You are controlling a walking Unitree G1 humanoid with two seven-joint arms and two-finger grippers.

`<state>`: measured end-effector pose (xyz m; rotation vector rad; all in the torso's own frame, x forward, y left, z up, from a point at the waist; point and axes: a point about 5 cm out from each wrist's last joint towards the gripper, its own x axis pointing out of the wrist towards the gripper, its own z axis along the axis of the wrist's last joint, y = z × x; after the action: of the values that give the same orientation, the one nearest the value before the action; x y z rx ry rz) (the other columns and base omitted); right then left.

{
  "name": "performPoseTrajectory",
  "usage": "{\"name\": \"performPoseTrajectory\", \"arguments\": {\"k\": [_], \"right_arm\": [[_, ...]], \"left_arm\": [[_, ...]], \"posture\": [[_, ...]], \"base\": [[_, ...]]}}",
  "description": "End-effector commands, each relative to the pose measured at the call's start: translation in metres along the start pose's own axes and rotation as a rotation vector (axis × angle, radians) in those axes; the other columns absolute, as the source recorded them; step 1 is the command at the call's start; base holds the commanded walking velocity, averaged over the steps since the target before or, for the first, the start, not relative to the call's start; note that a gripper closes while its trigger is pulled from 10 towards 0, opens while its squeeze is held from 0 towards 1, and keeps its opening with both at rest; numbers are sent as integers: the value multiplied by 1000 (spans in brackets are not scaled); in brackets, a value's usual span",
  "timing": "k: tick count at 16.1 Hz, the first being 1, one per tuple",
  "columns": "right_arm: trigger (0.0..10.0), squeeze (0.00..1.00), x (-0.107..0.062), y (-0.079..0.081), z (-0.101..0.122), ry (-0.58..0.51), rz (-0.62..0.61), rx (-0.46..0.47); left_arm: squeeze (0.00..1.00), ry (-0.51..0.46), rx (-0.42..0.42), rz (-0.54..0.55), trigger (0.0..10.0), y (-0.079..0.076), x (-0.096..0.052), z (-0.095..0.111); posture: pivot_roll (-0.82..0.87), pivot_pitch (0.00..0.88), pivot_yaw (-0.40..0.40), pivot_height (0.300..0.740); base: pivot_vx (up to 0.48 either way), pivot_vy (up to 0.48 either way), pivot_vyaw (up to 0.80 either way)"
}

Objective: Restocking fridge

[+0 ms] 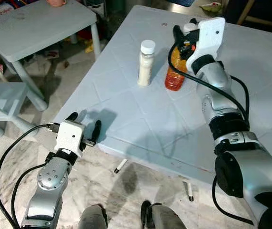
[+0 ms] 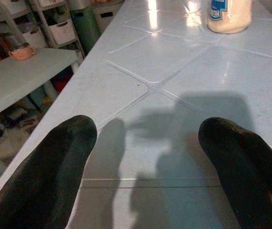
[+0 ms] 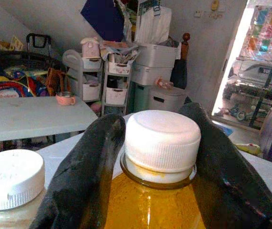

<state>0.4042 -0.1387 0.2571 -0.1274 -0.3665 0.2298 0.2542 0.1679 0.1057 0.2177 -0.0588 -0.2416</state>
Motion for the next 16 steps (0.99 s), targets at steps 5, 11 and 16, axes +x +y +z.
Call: {"name": "performPoseTrajectory", "arguments": {"k": [5, 11, 16], "right_arm": [[0, 0, -1, 0, -5, 47, 7, -47], [6353, 0, -16, 19, -9, 18, 83, -30], [10000, 0, -76, 30, -23, 3, 126, 39]], "left_arm": [[0, 41, 3, 19, 10000, -3, 4, -5], [0, 49, -27, 42, 10000, -4, 10, -5], [0, 60, -57, 21, 10000, -17, 16, -9]], "posture": [[163, 163, -23, 740], [145, 151, -27, 740], [101, 132, -42, 740]], "base": [[0, 0, 0], [0, 0, 0], [-205, 0, 0]]}}
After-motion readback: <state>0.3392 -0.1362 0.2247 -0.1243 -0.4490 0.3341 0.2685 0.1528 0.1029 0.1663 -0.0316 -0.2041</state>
